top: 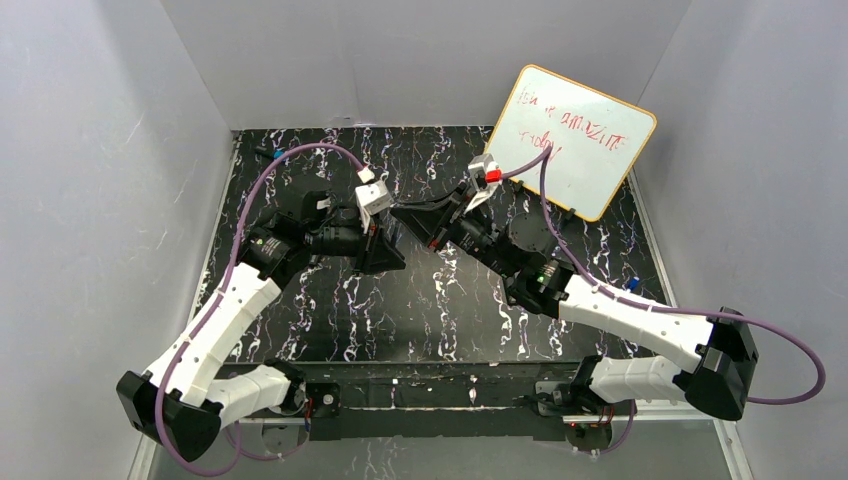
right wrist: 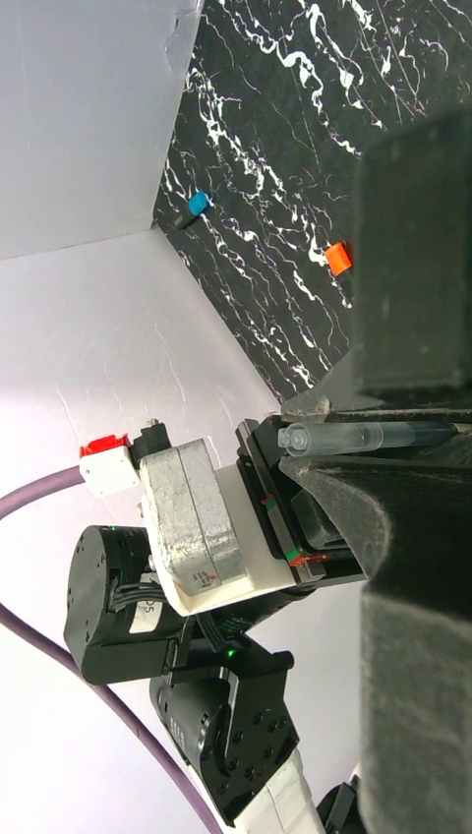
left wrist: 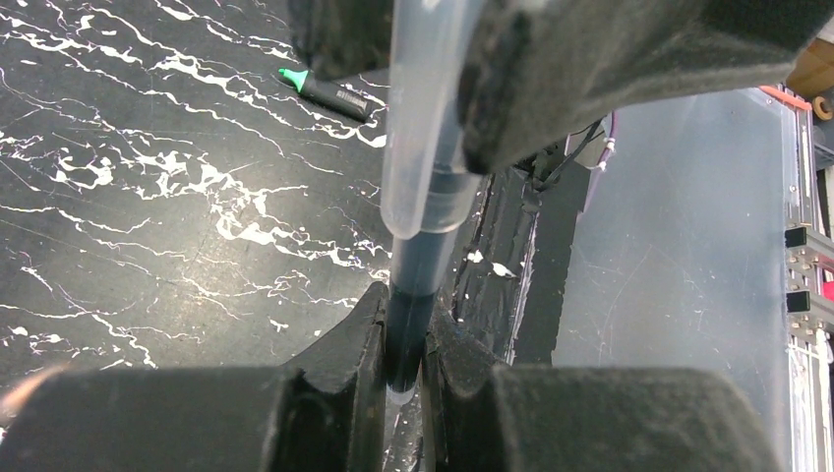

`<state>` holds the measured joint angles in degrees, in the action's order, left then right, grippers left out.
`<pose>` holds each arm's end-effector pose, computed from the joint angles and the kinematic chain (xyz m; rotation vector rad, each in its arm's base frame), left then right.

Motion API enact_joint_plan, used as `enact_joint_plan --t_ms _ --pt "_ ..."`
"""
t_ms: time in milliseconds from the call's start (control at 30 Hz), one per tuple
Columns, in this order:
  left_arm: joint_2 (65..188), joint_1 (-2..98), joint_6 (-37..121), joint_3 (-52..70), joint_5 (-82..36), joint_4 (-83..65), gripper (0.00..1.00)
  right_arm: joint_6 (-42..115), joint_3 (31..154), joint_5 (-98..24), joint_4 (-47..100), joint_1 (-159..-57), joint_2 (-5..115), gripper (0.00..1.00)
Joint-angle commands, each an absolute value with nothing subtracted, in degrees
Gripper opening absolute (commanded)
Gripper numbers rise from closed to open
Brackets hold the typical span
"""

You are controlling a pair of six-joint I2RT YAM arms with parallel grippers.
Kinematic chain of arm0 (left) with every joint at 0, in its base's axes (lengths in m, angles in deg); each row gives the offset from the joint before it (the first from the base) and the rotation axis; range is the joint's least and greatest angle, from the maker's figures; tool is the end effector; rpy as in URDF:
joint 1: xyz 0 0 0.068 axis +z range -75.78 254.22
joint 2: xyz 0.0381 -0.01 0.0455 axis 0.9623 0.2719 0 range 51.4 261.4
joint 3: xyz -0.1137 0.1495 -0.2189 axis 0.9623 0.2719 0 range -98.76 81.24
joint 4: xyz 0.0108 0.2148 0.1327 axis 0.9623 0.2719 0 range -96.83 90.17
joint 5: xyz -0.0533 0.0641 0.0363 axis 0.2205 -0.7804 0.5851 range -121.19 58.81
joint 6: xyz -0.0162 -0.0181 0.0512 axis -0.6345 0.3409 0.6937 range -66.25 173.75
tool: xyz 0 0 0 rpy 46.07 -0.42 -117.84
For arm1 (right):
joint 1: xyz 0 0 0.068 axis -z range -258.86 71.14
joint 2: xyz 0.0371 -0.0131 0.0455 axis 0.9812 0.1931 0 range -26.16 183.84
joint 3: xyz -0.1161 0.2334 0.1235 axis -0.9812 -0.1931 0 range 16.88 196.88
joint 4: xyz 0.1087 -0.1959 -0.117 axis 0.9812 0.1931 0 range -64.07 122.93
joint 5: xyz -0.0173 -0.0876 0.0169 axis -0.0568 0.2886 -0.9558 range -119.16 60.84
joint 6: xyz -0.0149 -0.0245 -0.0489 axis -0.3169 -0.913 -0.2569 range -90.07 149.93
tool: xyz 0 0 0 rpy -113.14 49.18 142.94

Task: Insert the pens into the pen caps
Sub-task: Press the pen cap onto the pen.

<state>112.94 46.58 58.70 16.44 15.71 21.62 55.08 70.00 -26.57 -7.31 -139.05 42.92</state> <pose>0.1725 -0.1229 0.3901 1.0598 1.7166 -1.0700 0.1366 0.2347 0.4017 -0.3732 1.3223 1.2416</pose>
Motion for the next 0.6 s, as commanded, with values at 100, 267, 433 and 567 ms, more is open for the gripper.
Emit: enact_joint_plan --t_ms 100,267,433,567 --pt "111.1 48.4 56.5 7.6 11.9 0.7 0.0 55.7 67.5 -42.9 23.9 -146.7 47.7 0.17" --pt "111.1 48.4 56.1 9.5 13.8 1.9 0.0 50.9 74.0 -37.8 27.7 -146.2 48.1 0.52" --pt "109.7 48.4 54.3 15.8 13.5 1.8 0.0 47.0 79.4 -33.7 28.2 -144.1 47.8 0.62" --pt "109.0 48.4 52.4 20.6 12.9 1.5 0.0 45.1 80.7 -30.1 27.2 -142.1 44.7 0.66"
